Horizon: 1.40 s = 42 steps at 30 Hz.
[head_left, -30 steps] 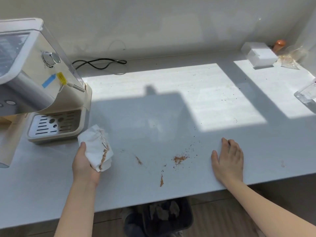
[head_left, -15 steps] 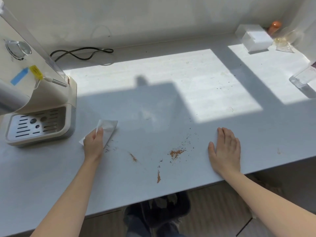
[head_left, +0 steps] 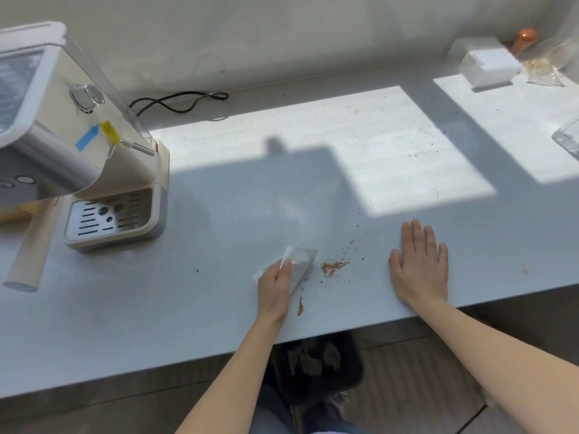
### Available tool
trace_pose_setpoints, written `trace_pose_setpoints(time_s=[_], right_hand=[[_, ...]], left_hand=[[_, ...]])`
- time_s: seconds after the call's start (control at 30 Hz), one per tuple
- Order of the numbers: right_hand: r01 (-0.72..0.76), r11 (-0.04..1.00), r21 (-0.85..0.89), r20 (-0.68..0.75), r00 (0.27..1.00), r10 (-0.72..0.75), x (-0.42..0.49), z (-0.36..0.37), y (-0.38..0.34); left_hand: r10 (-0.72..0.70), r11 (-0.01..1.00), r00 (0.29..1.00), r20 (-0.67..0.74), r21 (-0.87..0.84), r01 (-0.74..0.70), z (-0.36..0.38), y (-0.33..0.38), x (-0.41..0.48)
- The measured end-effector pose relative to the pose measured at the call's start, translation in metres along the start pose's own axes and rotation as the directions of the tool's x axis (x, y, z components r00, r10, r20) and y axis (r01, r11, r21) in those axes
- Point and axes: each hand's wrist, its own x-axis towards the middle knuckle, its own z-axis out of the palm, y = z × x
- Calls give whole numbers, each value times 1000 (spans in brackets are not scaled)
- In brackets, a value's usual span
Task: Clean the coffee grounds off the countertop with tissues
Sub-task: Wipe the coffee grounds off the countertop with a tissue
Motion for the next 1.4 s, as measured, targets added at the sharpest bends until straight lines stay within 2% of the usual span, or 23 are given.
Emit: trace_pose_setpoints(time_s=[0.13, 0.23, 0.3, 0.4, 0.5, 0.63, 0.77, 0.9, 1.0, 1.07, 1.13, 1.23, 1.4], right_hand=[[1, 1000, 12, -3, 1000, -1, 0, 0, 0], [4, 1000, 23, -10, 1000, -4, 0, 1, 2], [4, 1000, 27, -14, 1000, -4, 0, 1, 2], [7, 1000, 25, -23, 1000, -6, 0, 0, 2], [7, 1000, 28, -22, 1000, -7, -1, -1, 1], [4, 999, 36, -26, 1000, -3, -1, 0, 1], [-1, 999, 35, -41, 999, 3, 0, 1, 1], [-4, 999, 31, -43, 999, 5, 1, 2, 1], [-6, 999, 40, -45, 999, 8, 1, 2, 1], [-8, 999, 36, -44, 999, 9, 2, 2, 1], [-10, 1000, 27, -44, 999, 11, 2, 3, 1], [-8, 1000, 18, -50, 999, 9, 3, 4, 2], [-1, 1000, 13, -57, 998, 1, 2, 5, 2]], left_hand=[[-26, 998, 999, 24, -62, 27, 15, -5, -21], [-129, 970, 991, 19, -207, 130, 17, -7, -29], [-230, 904, 973, -17, -374, 207, 12, -8, -31], [-405, 718, 912, -65, -640, 273, -5, -5, -29], [-461, 578, 877, -132, -795, 184, -37, 2, -21], [-393, 554, 870, -299, -832, -36, -103, 19, -6], [-335, 677, 820, -463, -724, -133, -179, 16, 10], [-218, 891, 761, -611, -443, -101, -212, 2, 42], [-82, 988, 826, -558, -156, -8, -202, -19, 64], [-6, 999, 889, -457, 38, 26, -190, -33, 71], [61, 987, 901, -429, 158, 9, -180, -41, 75], [95, 990, 887, -451, 132, -39, -166, -42, 76], [191, 973, 927, -323, 187, -135, -116, -36, 54]])
